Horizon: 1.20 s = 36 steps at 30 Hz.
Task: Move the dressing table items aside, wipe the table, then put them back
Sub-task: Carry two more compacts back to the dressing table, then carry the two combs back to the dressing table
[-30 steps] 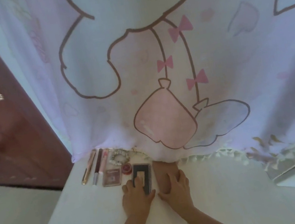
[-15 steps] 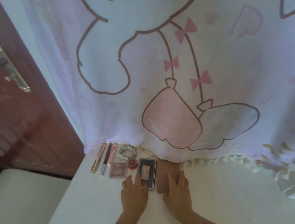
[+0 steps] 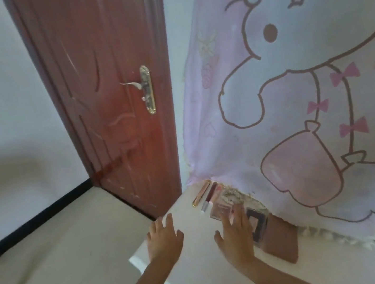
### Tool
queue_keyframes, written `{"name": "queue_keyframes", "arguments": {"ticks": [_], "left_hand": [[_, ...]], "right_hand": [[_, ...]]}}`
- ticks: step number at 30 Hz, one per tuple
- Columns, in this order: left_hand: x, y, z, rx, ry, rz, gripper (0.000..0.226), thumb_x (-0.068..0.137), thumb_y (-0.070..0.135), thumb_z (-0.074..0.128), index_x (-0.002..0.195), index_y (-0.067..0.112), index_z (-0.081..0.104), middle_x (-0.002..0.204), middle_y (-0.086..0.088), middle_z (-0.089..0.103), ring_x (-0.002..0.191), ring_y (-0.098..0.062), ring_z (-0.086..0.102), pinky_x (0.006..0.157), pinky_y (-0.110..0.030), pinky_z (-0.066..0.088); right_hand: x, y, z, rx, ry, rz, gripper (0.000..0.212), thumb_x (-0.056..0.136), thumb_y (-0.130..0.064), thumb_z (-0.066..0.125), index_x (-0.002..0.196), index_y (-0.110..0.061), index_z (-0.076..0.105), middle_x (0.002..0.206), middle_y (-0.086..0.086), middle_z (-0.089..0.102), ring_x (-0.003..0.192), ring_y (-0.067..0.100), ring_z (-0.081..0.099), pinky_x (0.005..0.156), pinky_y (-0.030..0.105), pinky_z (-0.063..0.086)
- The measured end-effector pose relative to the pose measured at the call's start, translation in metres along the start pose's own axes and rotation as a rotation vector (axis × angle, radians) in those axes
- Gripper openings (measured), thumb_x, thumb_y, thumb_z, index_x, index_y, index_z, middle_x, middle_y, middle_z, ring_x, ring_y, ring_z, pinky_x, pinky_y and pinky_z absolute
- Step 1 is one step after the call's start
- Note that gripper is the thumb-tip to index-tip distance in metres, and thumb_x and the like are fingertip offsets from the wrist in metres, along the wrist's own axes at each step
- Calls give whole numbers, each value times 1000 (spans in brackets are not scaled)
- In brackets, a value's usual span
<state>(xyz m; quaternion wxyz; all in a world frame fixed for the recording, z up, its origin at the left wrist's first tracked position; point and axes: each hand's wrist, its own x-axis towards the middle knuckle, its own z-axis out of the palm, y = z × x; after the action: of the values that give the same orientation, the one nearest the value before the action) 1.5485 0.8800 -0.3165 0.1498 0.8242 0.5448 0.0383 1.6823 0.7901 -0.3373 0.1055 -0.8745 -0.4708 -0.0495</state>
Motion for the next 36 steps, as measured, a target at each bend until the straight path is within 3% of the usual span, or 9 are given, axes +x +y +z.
{"name": "queue_keyframes", "arguments": {"ticks": [10,20,22,24,26,31,36], "left_hand": [[-96,-236,-123,-58,232,-361,55,96,34,36,146,19,17,149,-6,25,137,-25,21,111,-37,23],[-235,-417,-187,-84,453,-739,51,96,33,37,143,19,24,147,-3,29,137,-24,22,111,-39,24],[-251,-439,-192,-88,488,-788,51,96,32,38,143,19,24,146,-2,30,136,-24,22,111,-38,24],[-262,-461,-197,-93,514,-837,51,95,31,38,143,18,25,145,-2,31,135,-24,23,110,-38,25],[-267,-480,-203,-112,533,-881,51,94,30,39,142,17,27,144,-4,33,134,-25,25,109,-38,26],[-252,-526,-229,-57,580,-920,41,94,32,39,133,18,37,139,-4,39,129,-25,30,106,-39,30],[-199,-574,-270,-21,613,-919,43,95,31,36,136,19,34,143,-5,35,132,-26,28,108,-42,27]], "right_hand": [[-28,-244,-29,96,12,-501,56,30,-29,90,81,-13,72,101,25,67,90,39,67,68,47,55],[-117,-455,-40,145,-29,-862,68,34,-41,90,95,-17,72,104,21,68,93,35,67,67,50,54],[-131,-483,-45,166,-41,-927,69,51,-41,86,112,-16,66,119,24,60,110,39,59,80,55,50],[-139,-507,-50,214,-83,-981,65,81,-41,65,137,-19,42,146,23,32,137,36,28,106,55,28],[-137,-532,-51,213,-136,-1016,62,93,-44,45,146,-24,21,155,13,10,144,28,6,114,48,12],[-113,-595,-53,288,-118,-1035,62,94,-46,42,146,-24,17,155,10,8,144,27,4,115,47,10],[-65,-667,-46,329,-96,-1036,64,92,-50,43,145,-24,18,155,9,8,143,27,7,114,47,12]]}}
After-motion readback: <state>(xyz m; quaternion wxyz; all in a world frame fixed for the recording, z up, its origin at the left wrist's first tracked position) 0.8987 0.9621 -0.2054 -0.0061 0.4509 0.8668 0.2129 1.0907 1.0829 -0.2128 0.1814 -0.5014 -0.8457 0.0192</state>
